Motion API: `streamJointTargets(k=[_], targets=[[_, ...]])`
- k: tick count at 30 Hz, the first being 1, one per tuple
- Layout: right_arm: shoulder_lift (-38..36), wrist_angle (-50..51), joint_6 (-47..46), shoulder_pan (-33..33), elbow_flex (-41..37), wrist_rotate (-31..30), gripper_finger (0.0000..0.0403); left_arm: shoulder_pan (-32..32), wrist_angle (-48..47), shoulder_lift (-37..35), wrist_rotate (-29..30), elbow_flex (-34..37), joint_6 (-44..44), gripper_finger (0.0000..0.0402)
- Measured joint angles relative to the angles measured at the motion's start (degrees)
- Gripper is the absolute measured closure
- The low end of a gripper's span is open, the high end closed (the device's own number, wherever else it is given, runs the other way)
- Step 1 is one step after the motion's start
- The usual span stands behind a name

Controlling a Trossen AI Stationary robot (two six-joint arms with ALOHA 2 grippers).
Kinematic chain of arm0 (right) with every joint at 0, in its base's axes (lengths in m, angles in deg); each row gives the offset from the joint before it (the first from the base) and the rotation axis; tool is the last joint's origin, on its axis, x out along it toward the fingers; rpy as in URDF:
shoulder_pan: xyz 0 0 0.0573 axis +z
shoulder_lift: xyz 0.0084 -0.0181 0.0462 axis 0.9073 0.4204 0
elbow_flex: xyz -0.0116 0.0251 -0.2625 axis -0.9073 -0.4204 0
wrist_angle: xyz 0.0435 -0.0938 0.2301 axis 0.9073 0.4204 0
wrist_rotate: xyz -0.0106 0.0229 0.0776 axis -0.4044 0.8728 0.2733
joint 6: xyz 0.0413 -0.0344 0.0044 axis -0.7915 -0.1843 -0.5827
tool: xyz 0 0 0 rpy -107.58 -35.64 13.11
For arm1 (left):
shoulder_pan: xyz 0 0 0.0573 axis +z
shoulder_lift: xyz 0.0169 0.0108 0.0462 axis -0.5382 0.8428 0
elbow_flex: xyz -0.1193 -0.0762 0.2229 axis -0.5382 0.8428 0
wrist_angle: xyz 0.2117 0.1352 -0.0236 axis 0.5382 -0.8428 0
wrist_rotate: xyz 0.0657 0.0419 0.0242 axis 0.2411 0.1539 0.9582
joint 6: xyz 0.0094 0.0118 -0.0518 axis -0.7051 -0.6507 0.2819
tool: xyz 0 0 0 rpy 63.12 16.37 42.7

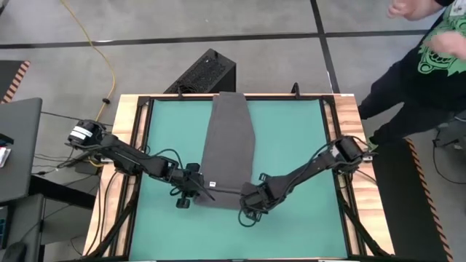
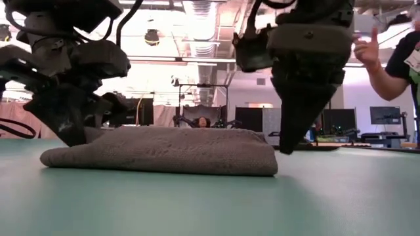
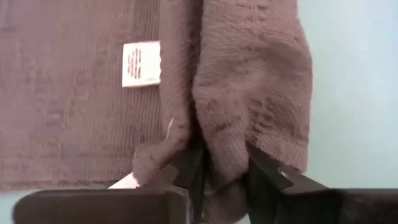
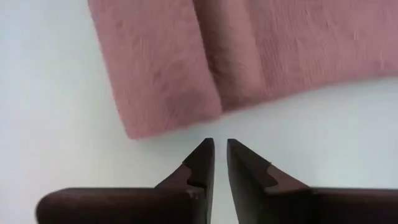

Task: Roll towel into tight, uniform cylinder
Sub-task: Roll the gray towel

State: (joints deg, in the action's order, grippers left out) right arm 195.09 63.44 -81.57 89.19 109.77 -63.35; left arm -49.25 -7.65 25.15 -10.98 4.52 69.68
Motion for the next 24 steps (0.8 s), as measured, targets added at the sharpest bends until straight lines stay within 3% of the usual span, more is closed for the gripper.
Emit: streamJointTargets(k=[14,18,24], targets=[[-6.89,-1.75,16.75,2.86,0.07,-8.44,0.0296,-0.13,0.63,-5.85,0.15,-0.15,-6.9,0.02],[-7.88,-2.98,20.14,3.28,0.07,-11.13,0.0267,-0.13,-0.34,-5.92,0.06,-0.19,-5.84,0.0185],[-7.76,-11.48,25.92,3.51,0.09,-10.53,0.0205,-0.13,-1.0,-5.92,0.03,-0.19,-5.84,0.0183]])
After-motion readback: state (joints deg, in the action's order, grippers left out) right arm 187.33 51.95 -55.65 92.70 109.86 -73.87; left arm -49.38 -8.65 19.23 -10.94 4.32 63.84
